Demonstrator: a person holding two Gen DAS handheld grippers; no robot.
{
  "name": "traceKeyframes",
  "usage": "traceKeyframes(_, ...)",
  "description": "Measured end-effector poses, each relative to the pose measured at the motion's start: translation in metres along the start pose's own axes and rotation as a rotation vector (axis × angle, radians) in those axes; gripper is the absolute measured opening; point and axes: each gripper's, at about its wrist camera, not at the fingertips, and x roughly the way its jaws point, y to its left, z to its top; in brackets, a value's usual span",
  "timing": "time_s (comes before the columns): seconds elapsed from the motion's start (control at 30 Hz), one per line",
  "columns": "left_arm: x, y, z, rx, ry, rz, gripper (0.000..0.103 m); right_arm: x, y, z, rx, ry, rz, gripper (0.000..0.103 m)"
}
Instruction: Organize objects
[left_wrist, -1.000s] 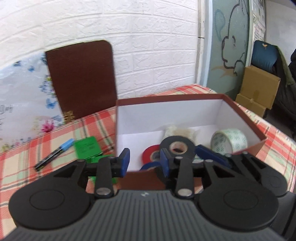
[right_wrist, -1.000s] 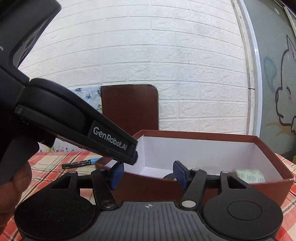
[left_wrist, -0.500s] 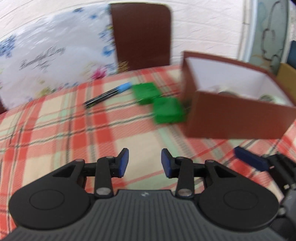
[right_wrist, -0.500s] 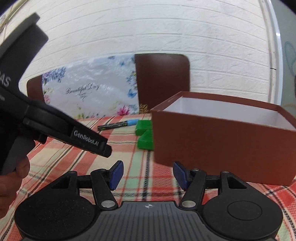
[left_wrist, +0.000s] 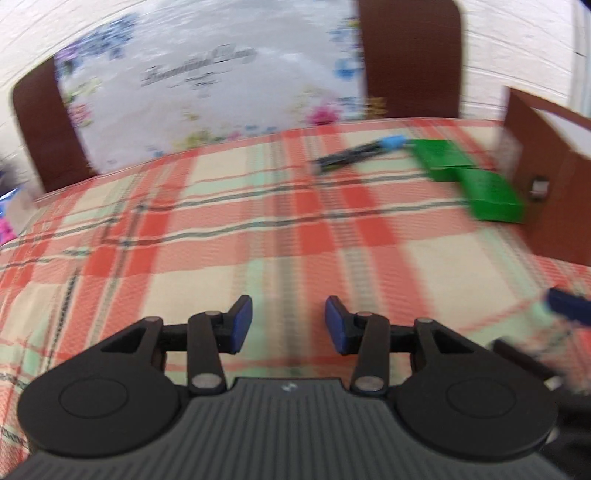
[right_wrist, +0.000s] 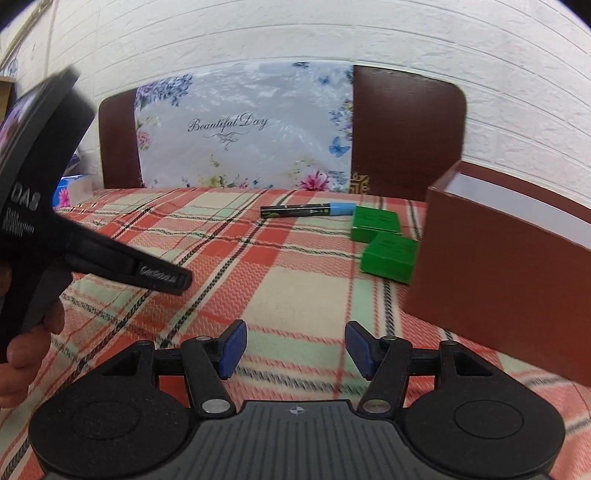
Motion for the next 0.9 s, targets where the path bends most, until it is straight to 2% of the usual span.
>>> traceKeyframes(0.03,0.004,0.009,-0.005,-0.014,-0.035,0.007,0.073,0.004,0.000,0.004,0.001,-0.011,-0.002,0.057)
traceKeyframes(0.1,0.008,0.027,-0.017,-0.050,-0.099,-0.016,0.082,0.014,-0.003,0.012,0.004,-0.032,-0.034,0.057)
traceKeyframes(0.13,0.010,0.037,-0.017,-0.108,-0.089,-0.060,0.082,0.019,-0.006,0.015,0.008,-0.040,-0.060,0.057)
traceKeyframes(0.17,0.011,0.042,-0.015,-0.132,-0.083,-0.069,0.082,0.023,-0.010,0.018,0.017,-0.049,-0.079,0.058)
traceKeyframes(0.3,0.011,0.033,-0.016,-0.100,-0.097,-0.054,0.082,0.037,-0.025,0.029,0.033,-0.054,-0.129,0.059)
traceKeyframes(0.4,0.012,0.036,-0.016,-0.117,-0.096,-0.070,0.082,0.041,-0.032,0.030,0.026,-0.058,-0.135,0.055)
traceKeyframes(0.47,0.014,0.036,-0.017,-0.117,-0.097,-0.072,0.083,0.044,-0.035,0.029,0.018,-0.053,-0.188,0.051)
traceKeyframes(0.53,0.013,0.036,-0.017,-0.119,-0.097,-0.074,0.083,0.045,-0.049,0.030,0.093,-0.042,-0.203,0.027)
traceKeyframes(0.57,0.013,0.036,-0.017,-0.118,-0.096,-0.073,0.083,0.045,-0.058,0.031,0.134,-0.039,-0.205,0.022)
traceKeyframes(0.6,0.013,0.036,-0.017,-0.118,-0.096,-0.072,0.083,0.045,-0.063,0.032,0.157,-0.041,-0.212,0.012)
traceKeyframes(0.67,0.013,0.036,-0.017,-0.118,-0.096,-0.072,0.083,0.047,-0.069,0.033,0.177,-0.035,-0.214,0.008)
traceKeyframes(0.7,0.013,0.036,-0.017,-0.118,-0.096,-0.072,0.083,0.047,-0.068,0.034,0.177,-0.030,-0.212,0.011)
traceKeyframes(0.77,0.013,0.036,-0.017,-0.118,-0.096,-0.074,0.084,0.049,-0.058,0.035,0.144,-0.024,-0.192,0.031)
traceKeyframes(0.8,0.013,0.036,-0.017,-0.118,-0.096,-0.074,0.084,0.052,-0.051,0.035,0.114,-0.022,-0.189,0.047)
traceKeyframes(0.83,0.013,0.036,-0.017,-0.118,-0.096,-0.074,0.084,0.056,-0.044,0.035,0.079,-0.019,-0.203,0.056)
traceKeyframes(0.9,0.013,0.036,-0.017,-0.119,-0.096,-0.074,0.084,0.065,-0.035,0.036,0.018,-0.008,-0.244,0.061)
